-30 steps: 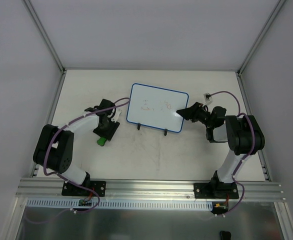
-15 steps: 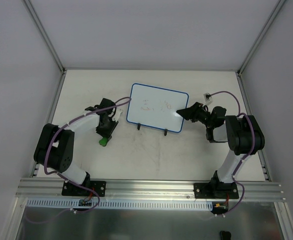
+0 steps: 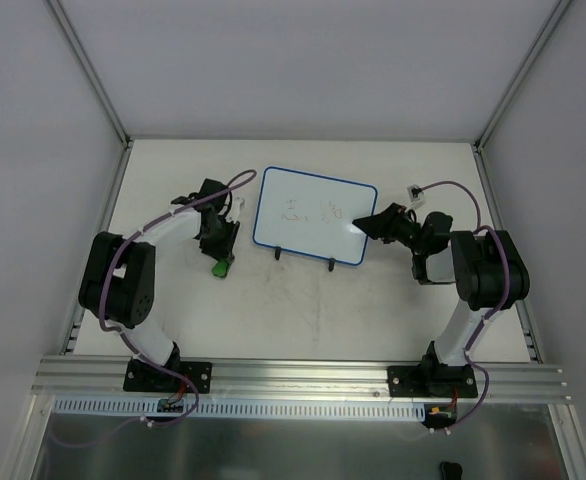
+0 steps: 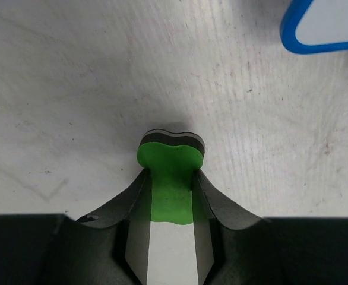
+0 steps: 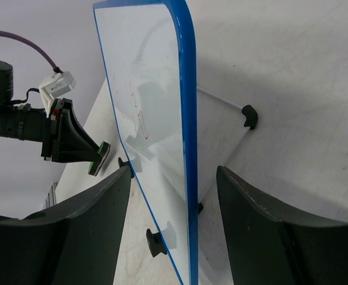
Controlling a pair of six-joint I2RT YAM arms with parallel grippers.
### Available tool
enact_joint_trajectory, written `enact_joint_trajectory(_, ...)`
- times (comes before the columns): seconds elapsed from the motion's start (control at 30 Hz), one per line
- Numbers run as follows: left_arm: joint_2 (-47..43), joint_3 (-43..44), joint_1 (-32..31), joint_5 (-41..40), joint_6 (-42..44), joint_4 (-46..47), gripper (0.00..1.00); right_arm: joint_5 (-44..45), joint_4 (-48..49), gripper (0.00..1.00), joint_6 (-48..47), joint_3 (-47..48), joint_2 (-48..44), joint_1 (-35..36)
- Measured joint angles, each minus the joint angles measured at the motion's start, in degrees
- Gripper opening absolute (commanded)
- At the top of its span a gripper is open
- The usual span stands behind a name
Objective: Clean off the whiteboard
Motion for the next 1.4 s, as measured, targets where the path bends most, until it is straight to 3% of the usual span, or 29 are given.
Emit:
enact_joint_trajectory(0.3, 1.5, 1.2, 0.6, -0.8, -5.9, 0.2, 0.0, -0.2, 0.1, 0.6, 0.9, 0.4, 0.0, -0.6)
enact_joint_trajectory(0.5, -7.9, 1.2, 1.3, -2.4, -10.0, 0.4, 0.0, -0.2, 0.1, 0.56, 1.0, 0.3, 0.0, -1.9)
enact_joint_trajectory(0.57, -11.9, 1.2, 1.3, -2.4, -11.5, 0.6, 0.0, -0.4, 0.1, 0.48, 1.0, 0.2, 0.0, -2.2)
enact_joint_trajectory(0.87, -19.5, 1.2, 1.3, -1.4, -15.1, 0.8, 0.0, -2.2, 0.1, 0.48, 1.4, 0.2, 0.1, -2.3)
enact_joint_trajectory(1.17, -20.9, 1.2, 1.3, 2.1, -16.2, 1.8, 0.0, -3.2, 0.1, 0.31, 1.6, 0.3, 1.6, -2.1)
enact_joint_trajectory(1.33, -21.1, 0.6, 1.3, 2.6, -17.9, 3.0, 0.0, -3.8, 0.4, 0.28, 2.1, 0.4, 2.1, -2.1)
enact_joint_trajectory(1.4, -21.4, -0.2, 1.3, 3.4, -18.4, 4.4, 0.0, -4.0, 0.4, 0.21, 2.1, 0.6, 2.1, -2.1)
